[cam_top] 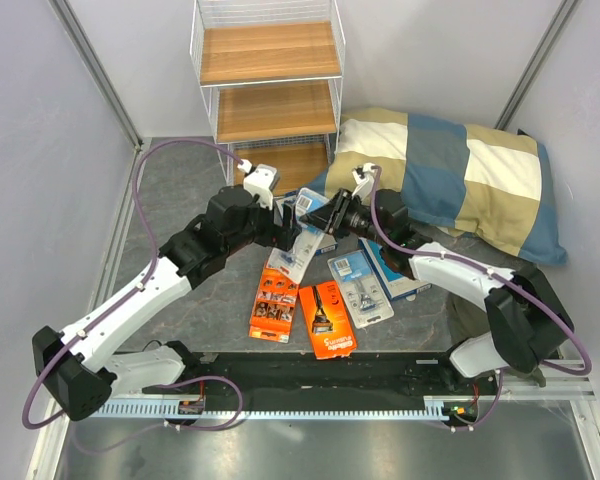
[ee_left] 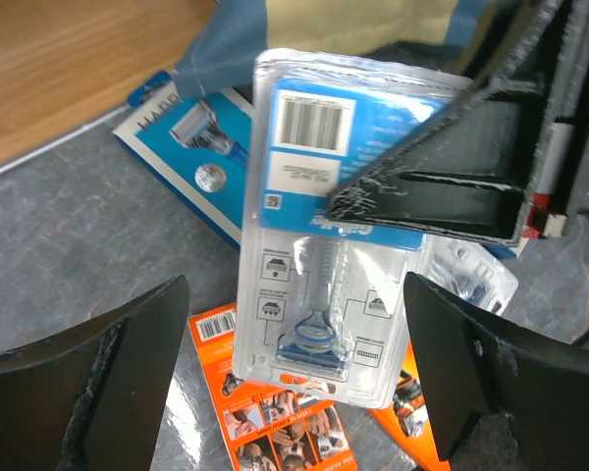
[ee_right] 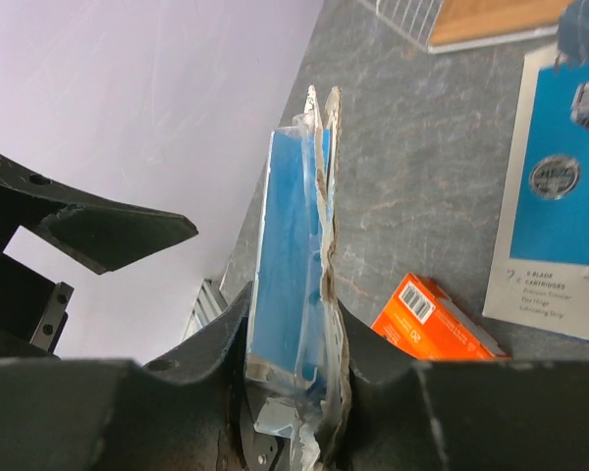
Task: Place and organize the shaving razors onto the shelf
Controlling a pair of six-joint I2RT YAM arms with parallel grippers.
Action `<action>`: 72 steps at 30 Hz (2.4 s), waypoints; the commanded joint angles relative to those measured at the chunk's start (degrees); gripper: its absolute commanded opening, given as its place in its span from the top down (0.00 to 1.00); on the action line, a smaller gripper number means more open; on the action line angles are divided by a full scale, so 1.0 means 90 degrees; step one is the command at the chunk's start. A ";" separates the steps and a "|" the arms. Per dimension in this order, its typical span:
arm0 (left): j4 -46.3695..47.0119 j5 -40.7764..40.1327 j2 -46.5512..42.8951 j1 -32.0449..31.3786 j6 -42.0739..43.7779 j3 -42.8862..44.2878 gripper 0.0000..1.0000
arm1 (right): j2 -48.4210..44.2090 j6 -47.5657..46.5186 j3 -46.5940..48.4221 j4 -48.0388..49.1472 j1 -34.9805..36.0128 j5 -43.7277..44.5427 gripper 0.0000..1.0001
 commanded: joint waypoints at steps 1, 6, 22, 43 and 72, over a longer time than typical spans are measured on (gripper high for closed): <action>-0.0013 -0.0557 0.0134 0.0046 -0.0323 0.0527 0.03 | -0.0539 -0.0114 0.0032 0.0249 -0.0185 0.0321 0.86; 0.0093 -0.0393 0.0125 0.0172 -0.0734 0.0459 0.03 | -0.0979 -0.0036 -0.0250 0.0463 -0.0488 0.0487 0.89; 0.5989 0.4586 -0.0023 0.1999 -0.3760 -0.2441 0.01 | -0.1791 0.1261 -0.1170 0.2640 -0.1826 0.0049 1.00; 0.9976 0.5585 0.1726 0.1677 -0.5597 -0.2647 0.28 | -0.0911 0.2493 -0.0994 0.4292 -0.1846 -0.0850 1.00; 0.8649 0.5565 0.1717 0.1335 -0.4953 -0.2051 0.98 | -0.1750 0.1215 -0.0906 0.2984 -0.1837 -0.0899 0.02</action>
